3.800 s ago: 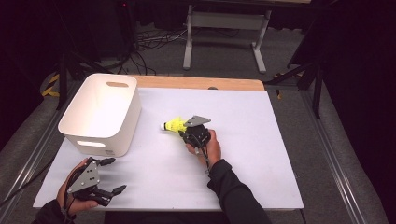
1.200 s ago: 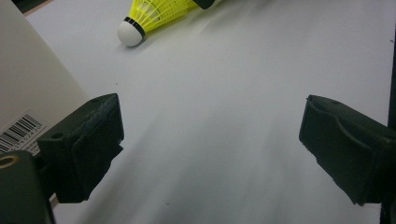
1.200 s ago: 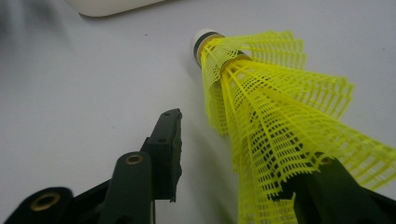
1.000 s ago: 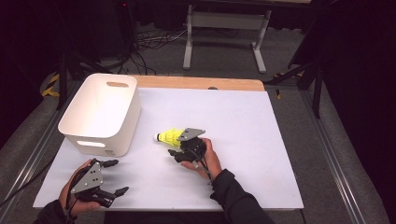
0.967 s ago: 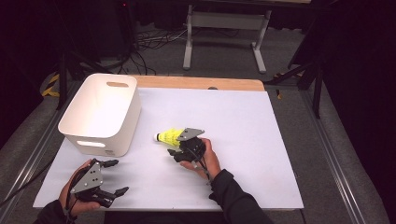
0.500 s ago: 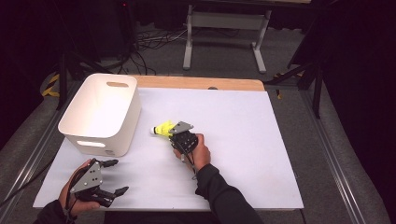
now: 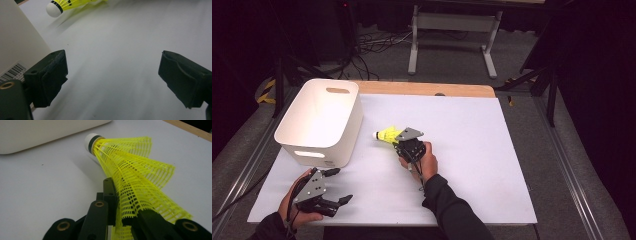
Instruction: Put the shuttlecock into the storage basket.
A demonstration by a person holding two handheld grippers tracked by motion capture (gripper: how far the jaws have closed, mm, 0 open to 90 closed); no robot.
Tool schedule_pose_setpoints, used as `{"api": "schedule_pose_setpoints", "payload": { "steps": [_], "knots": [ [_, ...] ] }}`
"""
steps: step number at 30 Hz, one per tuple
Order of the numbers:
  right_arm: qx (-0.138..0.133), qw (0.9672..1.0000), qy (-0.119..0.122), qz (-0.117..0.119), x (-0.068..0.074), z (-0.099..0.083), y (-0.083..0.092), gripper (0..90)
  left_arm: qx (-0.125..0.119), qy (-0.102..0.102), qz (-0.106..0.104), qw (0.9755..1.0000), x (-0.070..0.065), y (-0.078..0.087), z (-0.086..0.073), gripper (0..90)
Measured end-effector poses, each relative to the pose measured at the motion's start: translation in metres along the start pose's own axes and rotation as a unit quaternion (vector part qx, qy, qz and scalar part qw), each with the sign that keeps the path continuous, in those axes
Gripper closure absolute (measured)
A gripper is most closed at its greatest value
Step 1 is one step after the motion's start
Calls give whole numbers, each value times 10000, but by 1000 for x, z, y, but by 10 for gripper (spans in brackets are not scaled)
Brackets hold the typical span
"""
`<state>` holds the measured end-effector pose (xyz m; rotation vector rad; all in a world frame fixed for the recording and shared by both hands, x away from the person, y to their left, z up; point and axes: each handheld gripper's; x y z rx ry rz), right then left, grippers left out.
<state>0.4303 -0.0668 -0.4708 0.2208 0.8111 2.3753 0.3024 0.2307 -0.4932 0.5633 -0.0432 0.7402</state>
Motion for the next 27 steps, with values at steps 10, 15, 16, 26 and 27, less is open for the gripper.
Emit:
{"api": "schedule_pose_setpoints", "payload": {
  "steps": [10,15,16,26,27],
  "knots": [
    [-184,9992,217,273,5,-10,30,867,57,-70,-30,10000,-6,-17,13,125],
    [-278,9984,362,342,7,-9,46,866,11,-92,-13,10000,-6,-19,17,126],
    [-305,9981,385,366,8,-9,49,866,4,-92,-39,9999,-6,-19,18,125],
    [-260,9959,702,500,14,-15,73,866,-125,-143,-54,9998,-4,-28,31,126],
    [-256,9958,718,500,14,-16,74,866,-127,-148,-73,9998,-5,-29,32,126]
  ]
}}
Point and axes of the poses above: each handheld gripper's, and its own axes: y roughly backward along the jaws, z roughly out of its top, x roughly to its left, and after that the axes turned 9 degrees about z, right-handed
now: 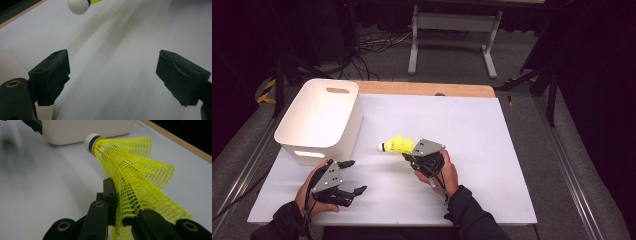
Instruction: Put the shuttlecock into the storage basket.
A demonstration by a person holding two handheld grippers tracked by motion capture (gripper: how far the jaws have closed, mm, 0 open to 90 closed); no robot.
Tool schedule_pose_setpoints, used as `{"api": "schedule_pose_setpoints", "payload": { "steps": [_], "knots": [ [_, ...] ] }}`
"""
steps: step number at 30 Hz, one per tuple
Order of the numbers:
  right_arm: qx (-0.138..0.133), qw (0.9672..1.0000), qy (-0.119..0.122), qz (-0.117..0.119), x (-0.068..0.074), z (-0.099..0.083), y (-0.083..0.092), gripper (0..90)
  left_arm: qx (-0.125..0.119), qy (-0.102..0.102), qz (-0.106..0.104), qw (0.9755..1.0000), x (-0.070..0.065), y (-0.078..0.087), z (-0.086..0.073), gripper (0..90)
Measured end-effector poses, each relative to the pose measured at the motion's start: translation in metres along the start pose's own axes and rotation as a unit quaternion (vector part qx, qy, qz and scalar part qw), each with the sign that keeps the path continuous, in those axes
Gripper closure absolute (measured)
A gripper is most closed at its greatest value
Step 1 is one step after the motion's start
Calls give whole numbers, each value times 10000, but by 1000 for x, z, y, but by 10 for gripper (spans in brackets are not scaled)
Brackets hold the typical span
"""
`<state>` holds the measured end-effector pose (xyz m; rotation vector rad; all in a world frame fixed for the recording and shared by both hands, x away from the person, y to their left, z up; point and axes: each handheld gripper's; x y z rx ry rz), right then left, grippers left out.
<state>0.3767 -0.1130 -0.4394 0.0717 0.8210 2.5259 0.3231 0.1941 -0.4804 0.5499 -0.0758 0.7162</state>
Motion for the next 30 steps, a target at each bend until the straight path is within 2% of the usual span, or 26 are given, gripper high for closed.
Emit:
{"api": "schedule_pose_setpoints", "payload": {
  "steps": [2,3,10,16,24,28,29,30],
  "knots": [
    [24,10000,34,32,1,-2,2,865,-29,-3,-30,10000,0,-2,2,125],
    [40,10000,62,22,2,-2,3,865,-77,71,-126,9999,1,-5,5,121],
    [144,9995,263,56,6,-5,9,864,-73,68,-239,9997,1,-16,13,119],
    [262,9986,446,111,11,-6,10,864,-18,-67,-302,9995,-3,-29,23,123],
    [485,9951,784,346,19,-4,5,862,112,-15,-476,9988,-2,-46,31,150],
    [550,9932,952,396,23,-3,4,861,312,-53,-450,9985,-3,-54,33,177],
    [577,9925,1011,373,24,-3,4,861,315,27,-487,9983,-3,-54,32,192],
    [604,9917,1071,369,25,-3,3,861,306,22,-504,9983,-2,-56,33,212]
  ]
}}
Point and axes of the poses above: each handheld gripper's, and its own axes: y roughly backward along the jaws, z roughly out of its top, x roughly to its left, and after that the axes turned 9 degrees about z, right-handed
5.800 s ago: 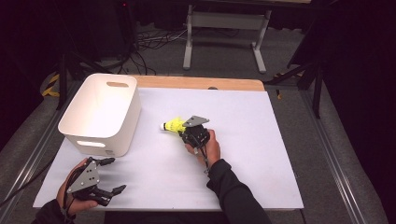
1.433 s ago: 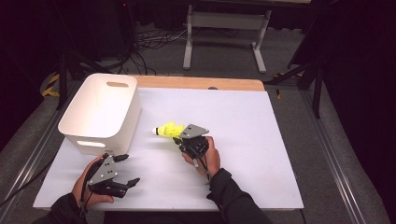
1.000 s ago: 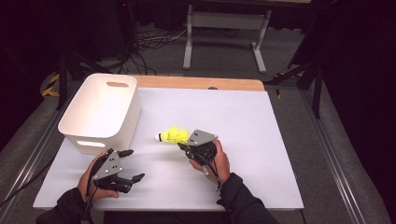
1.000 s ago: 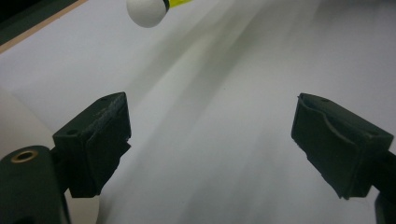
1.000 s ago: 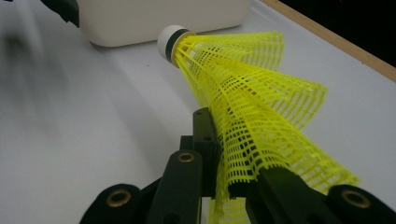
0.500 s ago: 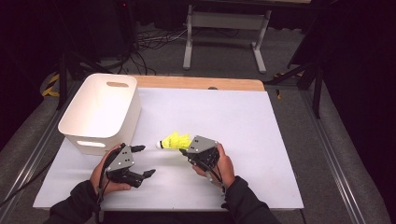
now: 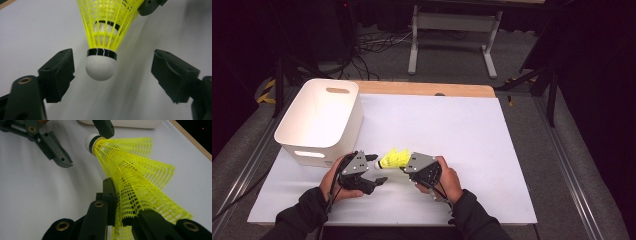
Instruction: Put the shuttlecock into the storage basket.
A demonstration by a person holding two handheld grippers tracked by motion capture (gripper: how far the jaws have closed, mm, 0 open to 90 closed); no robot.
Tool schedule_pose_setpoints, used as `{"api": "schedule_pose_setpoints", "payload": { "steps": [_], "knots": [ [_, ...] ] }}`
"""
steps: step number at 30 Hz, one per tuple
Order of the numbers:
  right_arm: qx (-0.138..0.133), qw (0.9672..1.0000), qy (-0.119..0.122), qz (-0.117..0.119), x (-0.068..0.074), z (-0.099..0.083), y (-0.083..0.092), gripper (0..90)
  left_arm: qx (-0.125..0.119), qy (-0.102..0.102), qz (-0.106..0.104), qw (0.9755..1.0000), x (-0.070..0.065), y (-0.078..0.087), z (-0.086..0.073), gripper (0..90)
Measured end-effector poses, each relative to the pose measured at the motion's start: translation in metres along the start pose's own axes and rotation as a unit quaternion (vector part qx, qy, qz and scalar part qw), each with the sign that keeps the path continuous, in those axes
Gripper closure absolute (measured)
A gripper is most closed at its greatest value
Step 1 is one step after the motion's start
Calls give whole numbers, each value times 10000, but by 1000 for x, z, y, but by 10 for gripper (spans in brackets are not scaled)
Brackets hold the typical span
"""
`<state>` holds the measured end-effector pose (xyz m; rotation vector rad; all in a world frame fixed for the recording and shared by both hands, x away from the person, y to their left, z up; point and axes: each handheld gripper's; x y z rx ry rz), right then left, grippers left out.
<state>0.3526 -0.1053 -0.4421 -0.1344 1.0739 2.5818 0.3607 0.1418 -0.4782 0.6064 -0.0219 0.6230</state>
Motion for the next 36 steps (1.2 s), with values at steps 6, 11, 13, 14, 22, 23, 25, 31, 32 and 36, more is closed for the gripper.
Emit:
{"api": "schedule_pose_setpoints", "payload": {
  "steps": [6,11,13,14,22,23,25,31,32,36],
  "knots": [
    [171,9994,279,111,6,3,-4,855,114,-35,-47,9999,-1,-7,4,297],
    [225,9986,414,229,10,6,-5,850,250,8,-182,9995,0,-16,7,376],
    [226,9985,436,258,11,6,-5,847,281,-1,-225,9994,0,-18,8,395],
    [223,9984,448,275,11,7,-5,846,271,16,-291,9992,0,-19,8,405],
    [132,9980,456,422,12,10,-1,837,310,-56,-392,9987,-3,-25,11,467],
    [111,9979,454,439,12,11,-1,832,325,-95,-395,9986,-3,-26,11,467],
    [134,9977,477,459,12,11,0,829,292,-89,-408,9987,-4,-27,12,470],
    [-27,9978,364,549,10,12,2,811,141,-92,-342,9993,-4,-25,13,473],
    [-58,9978,349,558,9,12,3,806,105,-83,-348,9993,-4,-24,13,479],
    [-197,9971,232,693,8,13,6,767,21,-120,-421,9990,-6,-23,12,497]
  ]
}}
Point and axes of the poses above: each handheld gripper's, and its own axes: y roughly backward along the jaws, z roughly out of its top, x roughly to its left, and after that the axes turned 9 degrees about z, right-handed
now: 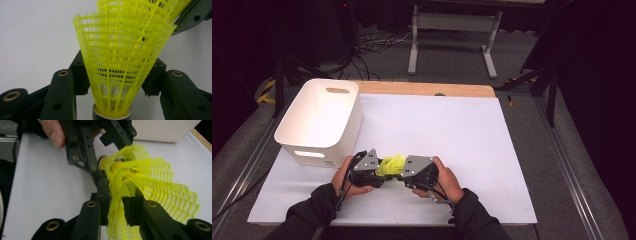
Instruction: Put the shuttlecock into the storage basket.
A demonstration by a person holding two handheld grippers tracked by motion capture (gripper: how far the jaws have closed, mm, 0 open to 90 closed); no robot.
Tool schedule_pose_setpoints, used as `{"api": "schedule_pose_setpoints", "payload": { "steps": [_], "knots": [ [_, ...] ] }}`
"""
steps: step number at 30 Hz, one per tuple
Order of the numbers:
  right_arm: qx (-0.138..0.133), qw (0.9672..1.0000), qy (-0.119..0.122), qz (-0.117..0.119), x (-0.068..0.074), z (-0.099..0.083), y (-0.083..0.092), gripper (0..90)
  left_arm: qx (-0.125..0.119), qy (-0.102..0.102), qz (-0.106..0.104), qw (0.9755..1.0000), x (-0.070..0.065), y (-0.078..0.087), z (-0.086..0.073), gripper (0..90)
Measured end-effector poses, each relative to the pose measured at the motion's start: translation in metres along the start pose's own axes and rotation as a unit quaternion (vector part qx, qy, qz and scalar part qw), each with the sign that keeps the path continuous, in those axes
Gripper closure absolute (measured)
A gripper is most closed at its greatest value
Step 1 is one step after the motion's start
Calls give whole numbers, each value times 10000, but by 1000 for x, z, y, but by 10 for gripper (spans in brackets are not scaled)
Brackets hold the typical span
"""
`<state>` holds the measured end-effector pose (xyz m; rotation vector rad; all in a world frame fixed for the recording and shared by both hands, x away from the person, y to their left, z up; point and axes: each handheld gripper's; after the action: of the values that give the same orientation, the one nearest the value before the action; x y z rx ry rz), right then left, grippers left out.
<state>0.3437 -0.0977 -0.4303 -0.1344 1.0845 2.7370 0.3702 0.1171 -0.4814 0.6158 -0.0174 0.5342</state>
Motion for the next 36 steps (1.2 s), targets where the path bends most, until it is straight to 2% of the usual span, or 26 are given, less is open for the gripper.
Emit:
{"api": "schedule_pose_setpoints", "payload": {
  "steps": [1,4,12,13,17,25,27,28,32,34,36],
  "knots": [
    [-36,10000,-24,76,0,1,1,753,6,-61,23,10000,-1,0,0,499],
    [-27,10000,-6,71,1,3,3,720,-16,-116,50,9999,-3,0,0,511],
    [-118,9999,-25,53,4,6,5,611,-271,-6,90,9996,-2,3,0,533],
    [-155,9999,-41,31,5,9,7,564,-293,-16,96,9995,-2,4,0,534],
    [-93,9999,23,-67,8,11,7,480,-427,-20,148,9990,-3,7,0,538],
    [-89,9997,-27,-218,11,16,12,361,-528,-32,180,9984,-3,9,0,543],
    [-97,9997,-31,-237,11,17,12,361,-534,-19,173,9984,-3,9,0,543],
    [-122,9998,-56,-151,12,17,12,371,-558,-25,188,9983,-3,9,0,542],
    [-145,9998,-99,-115,12,18,11,408,-605,-17,171,9980,-4,10,0,533],
    [-230,9996,-156,-81,12,21,8,420,-615,-68,187,9979,-5,9,1,523],
    [-304,9994,-180,12,13,23,7,427,-636,-32,212,9977,-5,9,1,500]
  ]
}}
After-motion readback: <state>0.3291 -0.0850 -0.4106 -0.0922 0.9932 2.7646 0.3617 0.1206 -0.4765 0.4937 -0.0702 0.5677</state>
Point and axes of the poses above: each handheld gripper's, and its own axes: y roughly backward along the jaws, z roughly out of its top, x roughly to its left, and after that the axes turned 9 degrees about z, right-handed
